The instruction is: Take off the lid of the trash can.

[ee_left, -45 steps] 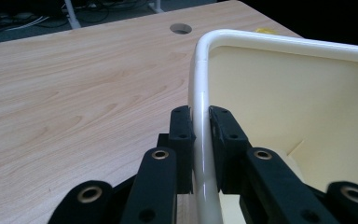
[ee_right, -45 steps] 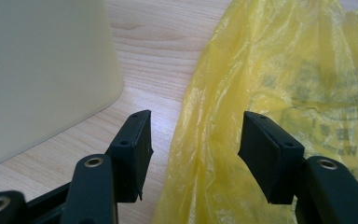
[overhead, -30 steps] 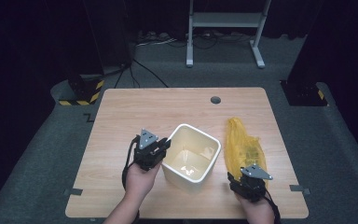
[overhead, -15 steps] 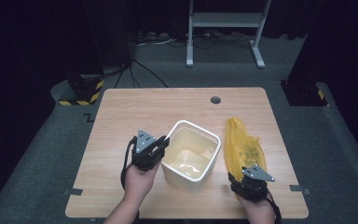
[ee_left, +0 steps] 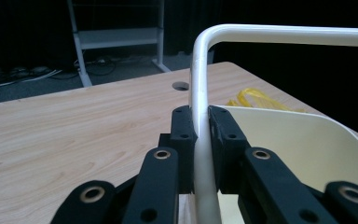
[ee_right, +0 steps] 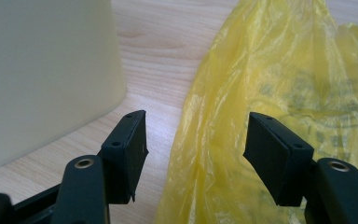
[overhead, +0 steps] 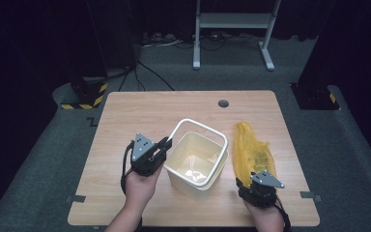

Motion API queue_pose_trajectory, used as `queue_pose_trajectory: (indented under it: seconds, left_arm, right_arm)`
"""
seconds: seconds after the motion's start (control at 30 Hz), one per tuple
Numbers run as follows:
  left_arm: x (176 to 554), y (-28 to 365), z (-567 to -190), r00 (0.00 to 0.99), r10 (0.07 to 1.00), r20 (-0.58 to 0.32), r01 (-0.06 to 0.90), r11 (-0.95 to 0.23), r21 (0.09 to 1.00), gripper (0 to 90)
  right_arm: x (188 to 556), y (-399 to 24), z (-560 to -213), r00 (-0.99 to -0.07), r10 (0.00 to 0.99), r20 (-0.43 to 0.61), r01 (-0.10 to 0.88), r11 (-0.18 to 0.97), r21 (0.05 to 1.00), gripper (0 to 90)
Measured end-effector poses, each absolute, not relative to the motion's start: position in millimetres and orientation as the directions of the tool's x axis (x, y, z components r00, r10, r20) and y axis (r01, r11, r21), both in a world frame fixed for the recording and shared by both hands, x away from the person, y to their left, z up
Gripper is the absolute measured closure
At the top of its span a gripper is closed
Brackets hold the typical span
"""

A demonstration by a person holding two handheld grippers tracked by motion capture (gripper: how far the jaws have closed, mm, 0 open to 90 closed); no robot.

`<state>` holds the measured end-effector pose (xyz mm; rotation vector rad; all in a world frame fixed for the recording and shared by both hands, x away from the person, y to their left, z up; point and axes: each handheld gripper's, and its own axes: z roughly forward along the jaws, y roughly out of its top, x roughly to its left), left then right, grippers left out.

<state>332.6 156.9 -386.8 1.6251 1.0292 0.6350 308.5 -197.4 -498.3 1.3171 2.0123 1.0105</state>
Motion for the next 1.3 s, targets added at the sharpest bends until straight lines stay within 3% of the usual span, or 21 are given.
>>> queue_pose_trajectory:
  seconds: [0.33,0.77,1.3]
  left_arm:
    - [327,168,-379,0.469,0.881,-0.066,0.240,-0.056,0.969,80.7]
    - [326,200,-379,0.413,0.907,-0.083,0.257,-0.028,0.966,80.7]
    - [317,253,-381,0.309,0.946,-0.099,0.267,0.014,0.964,80.7]
  right_arm:
    - [307,-198,-499,-0.389,0.920,-0.052,0.511,0.263,0.818,38.9]
    - [312,-202,-498,-0.397,0.916,-0.062,0.507,0.275,0.817,30.7]
    - [324,-200,-496,-0.415,0.908,-0.045,0.515,0.276,0.812,30.8]
